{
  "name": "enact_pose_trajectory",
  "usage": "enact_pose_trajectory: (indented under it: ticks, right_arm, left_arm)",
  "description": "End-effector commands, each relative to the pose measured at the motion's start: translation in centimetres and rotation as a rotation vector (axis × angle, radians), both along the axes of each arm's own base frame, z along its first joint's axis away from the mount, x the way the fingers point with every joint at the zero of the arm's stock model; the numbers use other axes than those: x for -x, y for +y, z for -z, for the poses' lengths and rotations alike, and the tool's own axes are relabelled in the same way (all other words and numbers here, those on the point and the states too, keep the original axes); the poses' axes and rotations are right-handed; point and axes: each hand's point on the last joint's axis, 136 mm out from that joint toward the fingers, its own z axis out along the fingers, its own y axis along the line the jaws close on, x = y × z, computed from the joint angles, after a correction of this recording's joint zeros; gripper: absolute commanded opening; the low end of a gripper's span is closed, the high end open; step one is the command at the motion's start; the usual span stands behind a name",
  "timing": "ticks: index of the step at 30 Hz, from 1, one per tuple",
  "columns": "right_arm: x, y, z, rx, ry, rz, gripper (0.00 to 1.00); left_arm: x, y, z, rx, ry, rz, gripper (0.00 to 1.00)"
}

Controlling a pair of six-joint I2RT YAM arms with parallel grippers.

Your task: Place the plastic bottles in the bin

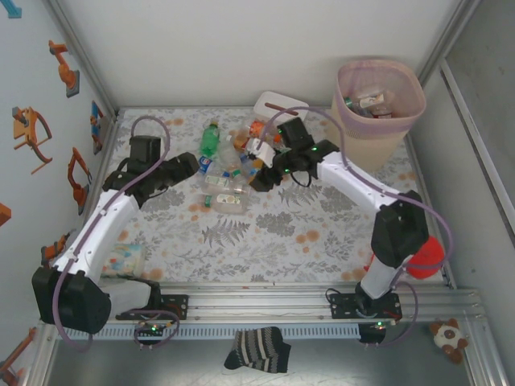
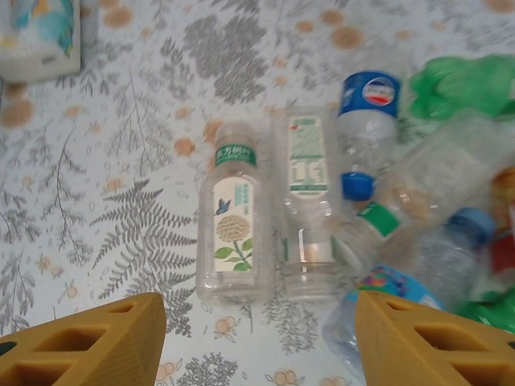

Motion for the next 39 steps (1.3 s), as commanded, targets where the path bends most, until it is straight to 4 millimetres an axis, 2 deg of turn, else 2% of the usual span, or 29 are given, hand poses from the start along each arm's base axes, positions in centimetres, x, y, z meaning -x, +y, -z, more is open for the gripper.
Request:
enact_pose_trajectory:
  ticks: [1,8,20,26,32,39]
  right_arm:
    - [-0.2,1.2,3.2,0.098,-0.036,-0.038,0.61]
    - [-0.3,4.9,7.6,0.179,-0.057,-0.079,0.6]
    - [0.2,9.3,11.2,0.19,-0.053,-0.138,0.59]
    - [0.9,9.7,12.6,0.215,-0.031,-0.156,0.58]
    - [2.5,9.4,12.7,0.239,0.004,-0.182,0.56]
    - [3.6,9.5,12.9,0.264,0.021,-0.198,0.67]
  left_arm:
    - [0.3,0.4,-0.7,0.077,-0.015,-0.027,0.76]
    - [0.9,1.5,-0.6,0.082,-0.023,-0.06,0.76]
    - [1.2,1.3,0.3,0.134,-0.013,-0.085,0.76]
    - [1.3,1.4,0.4,0.13,-0.012,-0.09,0.76]
    - [1.2,1.3,0.4,0.135,-0.008,-0.086,0.76]
    - [1.1,1.2,0.1,0.139,-0.012,-0.087,0.76]
